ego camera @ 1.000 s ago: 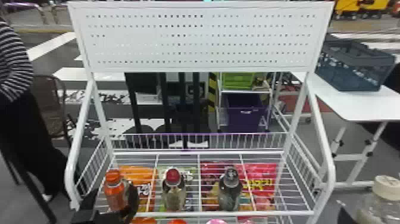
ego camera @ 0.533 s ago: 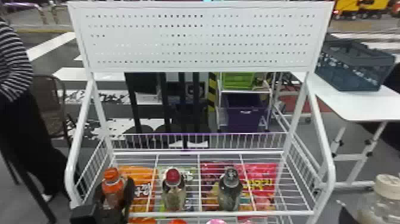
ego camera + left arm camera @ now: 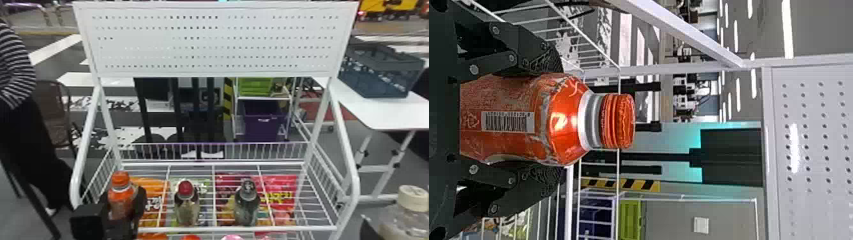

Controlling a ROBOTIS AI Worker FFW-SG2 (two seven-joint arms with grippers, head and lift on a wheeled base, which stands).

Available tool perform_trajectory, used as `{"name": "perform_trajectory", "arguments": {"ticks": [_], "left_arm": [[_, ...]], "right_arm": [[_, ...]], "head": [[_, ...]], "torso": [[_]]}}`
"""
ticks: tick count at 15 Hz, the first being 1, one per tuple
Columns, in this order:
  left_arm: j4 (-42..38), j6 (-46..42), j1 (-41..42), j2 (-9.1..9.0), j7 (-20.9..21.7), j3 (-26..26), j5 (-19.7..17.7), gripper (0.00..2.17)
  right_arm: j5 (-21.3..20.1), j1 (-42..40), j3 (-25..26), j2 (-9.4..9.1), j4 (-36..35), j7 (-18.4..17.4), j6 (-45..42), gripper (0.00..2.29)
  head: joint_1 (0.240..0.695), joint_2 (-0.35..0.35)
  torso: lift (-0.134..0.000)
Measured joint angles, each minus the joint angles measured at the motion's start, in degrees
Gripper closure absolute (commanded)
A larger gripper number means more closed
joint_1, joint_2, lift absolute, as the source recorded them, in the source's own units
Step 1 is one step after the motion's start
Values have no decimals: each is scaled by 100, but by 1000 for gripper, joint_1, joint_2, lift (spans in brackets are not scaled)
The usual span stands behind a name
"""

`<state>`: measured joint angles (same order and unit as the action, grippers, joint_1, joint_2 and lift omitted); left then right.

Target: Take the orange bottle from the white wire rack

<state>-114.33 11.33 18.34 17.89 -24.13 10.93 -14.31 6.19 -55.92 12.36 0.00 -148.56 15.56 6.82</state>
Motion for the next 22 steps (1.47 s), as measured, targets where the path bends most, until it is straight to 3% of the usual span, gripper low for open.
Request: {"name": "perform_trajectory", "arguments": {"ticks": [5,9,12,22], "left_arm": [[-1959,1030,890,156,30,-370,250,2148],[-2776,1094,1610,171,97,-601,392,2148],[-2932,904,1955,143,127,-717,410,2148],[-2791,885,1828,118,93,-741,403,2145]], "right_arm": [[-4,38,-41,0,11,0,4,947],[-12,80,-56,0,12,0,43,947],[-12,103,-58,0,11,0,63,947],[-9,99,-76,0,20,0,70,947]], "head": [[499,0],[499,0],[499,0],[499,0]], "torso": [[0],[0],[0],[0]]}}
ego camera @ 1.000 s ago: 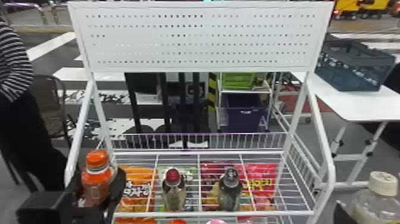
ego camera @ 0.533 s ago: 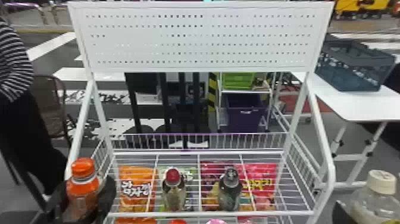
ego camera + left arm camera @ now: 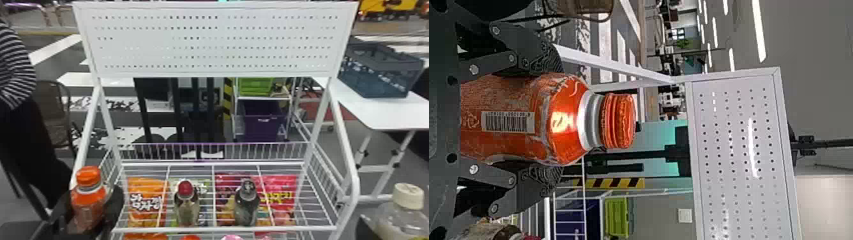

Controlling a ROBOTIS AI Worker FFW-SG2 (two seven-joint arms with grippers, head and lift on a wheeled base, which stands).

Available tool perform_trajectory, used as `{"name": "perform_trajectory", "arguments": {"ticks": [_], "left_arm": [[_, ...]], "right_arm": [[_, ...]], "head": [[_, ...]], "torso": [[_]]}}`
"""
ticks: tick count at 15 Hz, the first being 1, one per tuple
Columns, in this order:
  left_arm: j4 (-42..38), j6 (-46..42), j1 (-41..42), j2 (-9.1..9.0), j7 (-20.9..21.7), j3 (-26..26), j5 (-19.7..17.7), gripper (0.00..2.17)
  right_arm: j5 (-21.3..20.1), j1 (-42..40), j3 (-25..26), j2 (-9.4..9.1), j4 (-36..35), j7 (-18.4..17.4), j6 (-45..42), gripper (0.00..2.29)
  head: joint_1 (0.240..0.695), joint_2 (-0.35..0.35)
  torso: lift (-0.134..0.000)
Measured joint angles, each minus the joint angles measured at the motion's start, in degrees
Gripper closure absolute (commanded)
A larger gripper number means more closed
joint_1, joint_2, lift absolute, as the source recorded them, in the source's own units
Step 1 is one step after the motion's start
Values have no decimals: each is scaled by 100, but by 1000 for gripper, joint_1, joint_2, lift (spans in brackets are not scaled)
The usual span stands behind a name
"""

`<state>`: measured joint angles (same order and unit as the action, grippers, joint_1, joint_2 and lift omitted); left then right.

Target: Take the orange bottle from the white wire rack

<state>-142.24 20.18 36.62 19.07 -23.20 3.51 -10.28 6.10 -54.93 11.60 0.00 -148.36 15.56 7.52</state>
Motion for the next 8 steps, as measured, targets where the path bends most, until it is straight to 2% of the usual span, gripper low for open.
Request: {"name": "perform_trajectory", "arguments": {"ticks": [8], "left_arm": [[14,64,-104,-2,-17,5,-17,2145]], "right_arm": [[6,0,0,0,-9,0,0,947]], "head": [[499,0]], "torso": [[0]]}}
